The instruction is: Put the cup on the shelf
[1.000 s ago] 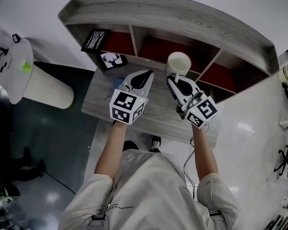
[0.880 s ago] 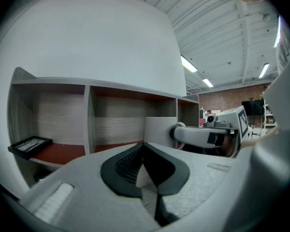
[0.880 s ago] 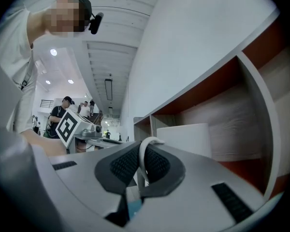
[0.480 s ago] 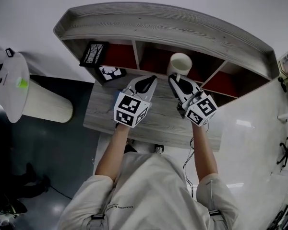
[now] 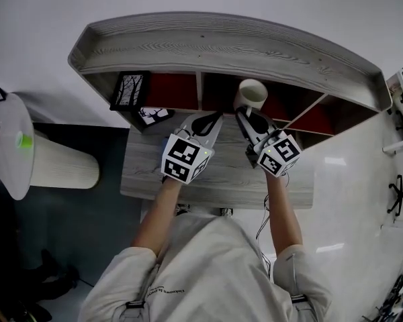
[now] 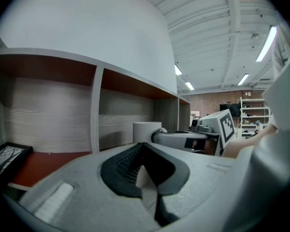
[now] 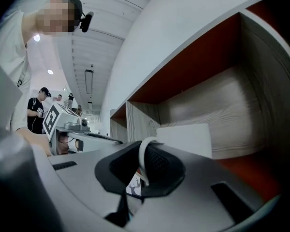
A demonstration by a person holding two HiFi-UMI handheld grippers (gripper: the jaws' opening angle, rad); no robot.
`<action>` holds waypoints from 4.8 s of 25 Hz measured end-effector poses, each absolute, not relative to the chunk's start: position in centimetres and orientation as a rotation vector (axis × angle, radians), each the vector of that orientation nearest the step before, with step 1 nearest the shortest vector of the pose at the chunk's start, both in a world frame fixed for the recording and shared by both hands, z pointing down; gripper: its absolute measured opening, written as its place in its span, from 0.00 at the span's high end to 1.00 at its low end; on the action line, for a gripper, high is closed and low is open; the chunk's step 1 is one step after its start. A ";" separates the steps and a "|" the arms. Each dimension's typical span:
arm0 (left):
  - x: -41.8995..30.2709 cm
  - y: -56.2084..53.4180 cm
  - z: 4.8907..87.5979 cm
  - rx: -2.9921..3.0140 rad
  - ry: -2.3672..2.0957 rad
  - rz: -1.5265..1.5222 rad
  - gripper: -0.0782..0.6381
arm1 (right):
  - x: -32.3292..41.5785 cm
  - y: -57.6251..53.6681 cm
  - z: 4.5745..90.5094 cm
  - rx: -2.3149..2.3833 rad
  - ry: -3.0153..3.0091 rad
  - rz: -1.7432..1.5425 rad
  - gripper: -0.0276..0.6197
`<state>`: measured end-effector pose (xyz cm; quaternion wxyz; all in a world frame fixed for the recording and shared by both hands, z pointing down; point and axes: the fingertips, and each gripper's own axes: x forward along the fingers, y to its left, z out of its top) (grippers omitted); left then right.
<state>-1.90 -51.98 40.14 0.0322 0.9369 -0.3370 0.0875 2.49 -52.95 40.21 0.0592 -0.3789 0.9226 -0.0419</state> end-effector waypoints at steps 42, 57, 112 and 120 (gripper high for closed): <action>-4.2 -52.2 41.2 2.845 -1.063 0.256 0.88 | 2.3 -55.2 42.4 -1.391 2.785 -0.176 0.91; -3.6 -51.4 41.1 2.852 -1.048 0.256 0.88 | 0.0 -57.9 42.5 -1.492 2.880 -0.239 0.81; -1.2 -49.6 41.4 2.840 -1.078 0.288 0.88 | 7.0 -51.1 43.3 -1.631 2.692 -0.259 0.82; -0.5 -48.2 41.6 2.769 -1.234 0.243 0.88 | 8.3 -49.9 43.6 -1.559 2.753 -0.272 0.87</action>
